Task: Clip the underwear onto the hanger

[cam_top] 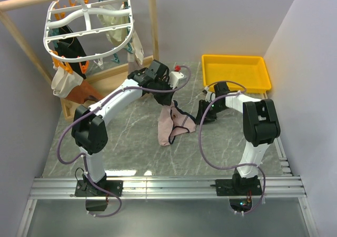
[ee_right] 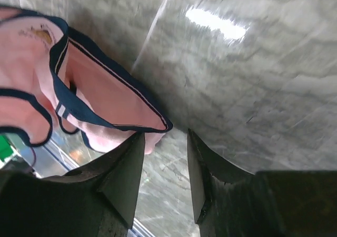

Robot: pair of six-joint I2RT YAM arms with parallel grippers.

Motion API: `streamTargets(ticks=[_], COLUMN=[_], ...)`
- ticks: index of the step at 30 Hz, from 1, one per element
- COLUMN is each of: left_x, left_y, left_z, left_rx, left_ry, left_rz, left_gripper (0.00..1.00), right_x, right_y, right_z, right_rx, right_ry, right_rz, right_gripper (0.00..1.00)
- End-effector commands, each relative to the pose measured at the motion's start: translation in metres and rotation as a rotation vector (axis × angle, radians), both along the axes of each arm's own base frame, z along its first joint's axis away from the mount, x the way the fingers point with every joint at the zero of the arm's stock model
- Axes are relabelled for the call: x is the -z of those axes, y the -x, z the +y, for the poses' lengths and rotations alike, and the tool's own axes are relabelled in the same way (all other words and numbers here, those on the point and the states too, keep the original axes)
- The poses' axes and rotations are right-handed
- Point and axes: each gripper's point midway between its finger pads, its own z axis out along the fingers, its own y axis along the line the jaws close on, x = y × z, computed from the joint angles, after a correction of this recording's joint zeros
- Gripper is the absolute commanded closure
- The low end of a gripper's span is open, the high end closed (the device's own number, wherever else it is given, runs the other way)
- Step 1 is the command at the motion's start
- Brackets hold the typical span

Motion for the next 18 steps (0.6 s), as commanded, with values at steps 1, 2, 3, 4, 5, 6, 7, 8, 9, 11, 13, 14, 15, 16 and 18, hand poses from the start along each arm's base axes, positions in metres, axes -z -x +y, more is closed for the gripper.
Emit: streamTargets(ticks=[1, 2, 3, 4, 5, 6, 7, 8, 9, 11, 13, 14, 15, 16, 18], left_x=[-0.005, -0.005, -0.005, -0.004, -0.003, -0.002, -0.002, -0.001, -0.001, 0.002, 0.003, 0.004, 0.005, 0.005, 0.006], left_y=[-0.002, -0.002, -0.002, -0.002, -0.003, -0.002, -0.003, -0.003, -0.003, -0.004, -0.005, -0.006, -0.005, -0.005, -0.005], left_z=[-0.005, -0.005, -0.005, -0.004, -0.003, -0.002, -0.001, 0.0, 0.001, 0.004, 0.005, 0.006, 0.006, 0.006, 0.006], left_rx=[0.023, 0.023, 0.024, 0.022, 0.02, 0.019, 0.016, 0.014, 0.014, 0.002, -0.004, -0.006, -0.007, -0.008, -0.011], left_ry=[0.038, 0.038, 0.039, 0.036, 0.034, 0.031, 0.032, 0.033, 0.035, 0.036, 0.037, 0.039, 0.039, 0.039, 0.038], left_rz=[-0.018, -0.018, -0.017, -0.016, -0.016, -0.014, -0.011, -0.006, -0.005, 0.004, 0.011, 0.01, 0.014, 0.015, 0.013], left_gripper=[0.99, 0.99, 0.99, 0.99, 0.99, 0.99, 0.99, 0.99, 0.99, 0.98, 0.98, 0.98, 0.98, 0.98, 0.98], right_x=[0.004, 0.004, 0.005, 0.008, 0.007, 0.007, 0.01, 0.01, 0.01, 0.01, 0.013, 0.012, 0.014, 0.013, 0.013], right_y=[-0.026, -0.029, -0.03, -0.03, -0.032, -0.031, -0.03, -0.029, -0.027, -0.024, -0.02, -0.02, -0.019, -0.02, -0.022], right_z=[0.001, 0.002, 0.003, 0.006, 0.008, 0.013, 0.015, 0.017, 0.019, 0.025, 0.027, 0.029, 0.03, 0.031, 0.031], right_rx=[0.052, 0.055, 0.054, 0.048, 0.045, 0.033, 0.026, 0.021, 0.011, -0.01, -0.016, -0.019, -0.021, -0.024, -0.022], right_ry=[0.036, 0.04, 0.042, 0.042, 0.039, 0.028, 0.024, 0.018, 0.006, -0.025, -0.036, -0.048, -0.053, -0.058, -0.06], right_rz=[-0.046, -0.051, -0.052, -0.044, -0.047, -0.038, -0.029, -0.023, -0.015, 0.002, 0.026, 0.029, 0.039, 0.037, 0.04], right_gripper=[0.54, 0.54, 0.53, 0.53, 0.53, 0.54, 0.54, 0.55, 0.55, 0.57, 0.58, 0.59, 0.6, 0.61, 0.67])
